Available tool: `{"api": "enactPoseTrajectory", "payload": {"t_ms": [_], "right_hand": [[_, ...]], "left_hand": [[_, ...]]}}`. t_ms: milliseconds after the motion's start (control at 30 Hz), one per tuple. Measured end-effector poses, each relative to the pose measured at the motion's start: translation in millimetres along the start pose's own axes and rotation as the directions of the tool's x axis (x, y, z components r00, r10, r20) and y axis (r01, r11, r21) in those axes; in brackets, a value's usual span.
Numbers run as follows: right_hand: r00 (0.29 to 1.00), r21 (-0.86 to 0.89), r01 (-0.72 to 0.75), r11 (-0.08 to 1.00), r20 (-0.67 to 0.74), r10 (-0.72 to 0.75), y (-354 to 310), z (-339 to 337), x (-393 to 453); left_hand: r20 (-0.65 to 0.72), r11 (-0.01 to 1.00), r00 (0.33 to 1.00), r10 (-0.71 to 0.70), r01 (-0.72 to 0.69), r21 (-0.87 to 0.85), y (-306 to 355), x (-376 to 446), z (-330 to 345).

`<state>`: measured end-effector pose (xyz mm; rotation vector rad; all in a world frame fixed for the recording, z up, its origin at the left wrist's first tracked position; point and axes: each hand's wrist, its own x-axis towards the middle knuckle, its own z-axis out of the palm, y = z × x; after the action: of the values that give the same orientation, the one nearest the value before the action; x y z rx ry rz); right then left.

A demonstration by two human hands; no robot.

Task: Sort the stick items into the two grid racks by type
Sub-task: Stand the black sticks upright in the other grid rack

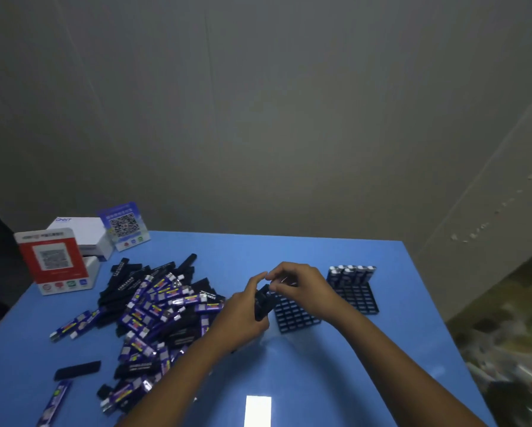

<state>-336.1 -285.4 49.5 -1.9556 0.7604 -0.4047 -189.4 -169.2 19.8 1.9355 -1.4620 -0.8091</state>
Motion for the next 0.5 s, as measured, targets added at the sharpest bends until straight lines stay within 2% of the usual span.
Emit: {"api": "enactPoseTrajectory", "payload": {"t_ms": [233, 500], "right_hand": [[0.999, 0.016, 0.029, 0.999, 0.026, -0.030, 32.1, -43.3, -30.6], [0.992, -0.002, 0.081, 0.997, 0.098, -0.080, 41.1, -65.0, -33.4]], "left_hand": [[0.008, 1.000, 1.000, 0.003, -0.003, 0.005, 38.0, 5.4, 50.8], [0.014, 1.000, 1.000, 0.005, -0.005, -0.017, 55.8, 3.9, 57.5]]}}
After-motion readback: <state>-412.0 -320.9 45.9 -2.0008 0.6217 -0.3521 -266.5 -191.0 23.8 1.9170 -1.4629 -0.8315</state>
